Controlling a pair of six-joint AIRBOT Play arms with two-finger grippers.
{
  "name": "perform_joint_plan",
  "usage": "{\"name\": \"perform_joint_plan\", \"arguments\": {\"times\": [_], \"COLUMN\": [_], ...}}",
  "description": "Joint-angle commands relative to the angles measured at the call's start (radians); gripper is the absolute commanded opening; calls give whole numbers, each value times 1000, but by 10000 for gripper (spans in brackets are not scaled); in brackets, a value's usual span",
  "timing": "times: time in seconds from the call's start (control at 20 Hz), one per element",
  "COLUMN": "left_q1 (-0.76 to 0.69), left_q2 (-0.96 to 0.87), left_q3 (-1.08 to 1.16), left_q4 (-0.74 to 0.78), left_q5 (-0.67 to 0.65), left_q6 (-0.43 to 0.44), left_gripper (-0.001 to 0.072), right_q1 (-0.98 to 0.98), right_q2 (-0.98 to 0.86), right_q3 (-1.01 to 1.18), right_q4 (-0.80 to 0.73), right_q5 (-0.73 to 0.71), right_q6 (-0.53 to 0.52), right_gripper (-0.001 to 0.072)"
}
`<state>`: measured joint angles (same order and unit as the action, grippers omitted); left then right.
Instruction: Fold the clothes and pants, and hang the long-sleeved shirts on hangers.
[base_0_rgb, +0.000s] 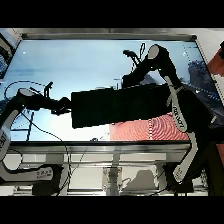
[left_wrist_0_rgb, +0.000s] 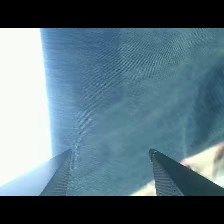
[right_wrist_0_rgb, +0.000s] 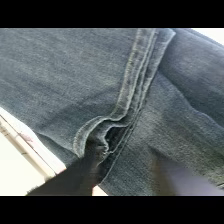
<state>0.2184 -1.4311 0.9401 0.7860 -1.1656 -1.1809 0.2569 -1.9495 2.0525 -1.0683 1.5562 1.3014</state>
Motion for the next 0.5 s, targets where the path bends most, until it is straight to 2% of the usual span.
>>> {"name": "perform_joint_plan", "arguments": {"times": [0.0,0.1,0.2,0.45], "left_q1": [27,27,27,-4], "left_q2": [2,2,2,1], "left_q3": [-29,-29,-29,-29], "left_q4": [0,27,90,93], "left_q5": [74,86,93,110], "left_q6": [-9,-10,-43,-46], "left_gripper": [579,580,581,581], "right_q1": [0,0,1,6], "right_q2": [1,1,0,0], "right_q3": [0,0,0,0], "right_q4": [21,21,21,21], "right_q5": [36,51,51,49], "right_q6": [6,6,10,18], "right_gripper": [455,459,556,567]}}
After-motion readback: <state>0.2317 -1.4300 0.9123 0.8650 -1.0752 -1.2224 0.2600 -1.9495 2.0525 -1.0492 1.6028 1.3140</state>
